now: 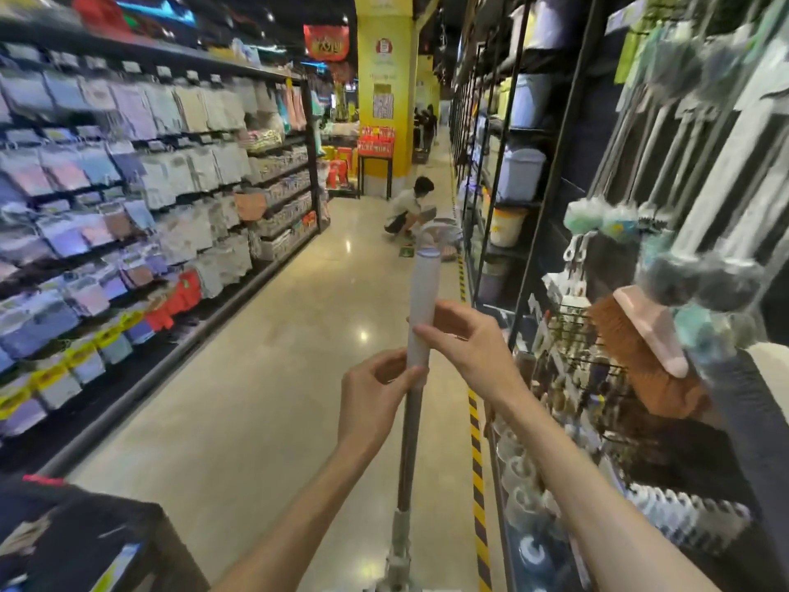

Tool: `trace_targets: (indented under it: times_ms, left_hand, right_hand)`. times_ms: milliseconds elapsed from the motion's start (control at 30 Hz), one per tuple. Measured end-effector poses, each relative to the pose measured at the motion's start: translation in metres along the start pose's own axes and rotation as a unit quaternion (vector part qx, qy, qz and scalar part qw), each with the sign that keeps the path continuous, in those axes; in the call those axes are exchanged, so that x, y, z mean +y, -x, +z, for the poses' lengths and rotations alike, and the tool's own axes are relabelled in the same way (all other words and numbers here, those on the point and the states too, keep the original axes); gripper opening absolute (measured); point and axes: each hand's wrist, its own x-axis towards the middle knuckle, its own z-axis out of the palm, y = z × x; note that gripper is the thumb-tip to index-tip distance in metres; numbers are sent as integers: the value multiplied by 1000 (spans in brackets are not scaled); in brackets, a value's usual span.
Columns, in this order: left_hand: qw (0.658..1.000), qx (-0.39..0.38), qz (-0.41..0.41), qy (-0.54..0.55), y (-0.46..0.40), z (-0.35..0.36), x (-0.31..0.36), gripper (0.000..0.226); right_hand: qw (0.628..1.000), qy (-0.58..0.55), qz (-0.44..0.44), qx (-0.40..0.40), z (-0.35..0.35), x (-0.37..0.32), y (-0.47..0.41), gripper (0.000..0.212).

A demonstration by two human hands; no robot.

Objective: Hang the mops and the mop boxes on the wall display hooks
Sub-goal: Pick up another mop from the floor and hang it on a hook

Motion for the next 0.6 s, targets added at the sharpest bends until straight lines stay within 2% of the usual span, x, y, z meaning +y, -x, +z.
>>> trace_targets:
  times_ms: [367, 600]
  left_hand:
    - [1000, -4, 26, 16, -266, 38, -85, 25]
    - [997, -63, 25, 35, -453, 67, -128, 22]
  right_hand:
    - [1000, -3, -10, 20, -11, 120, -249, 43]
    - [995, -7, 12, 102, -21, 177, -408, 37]
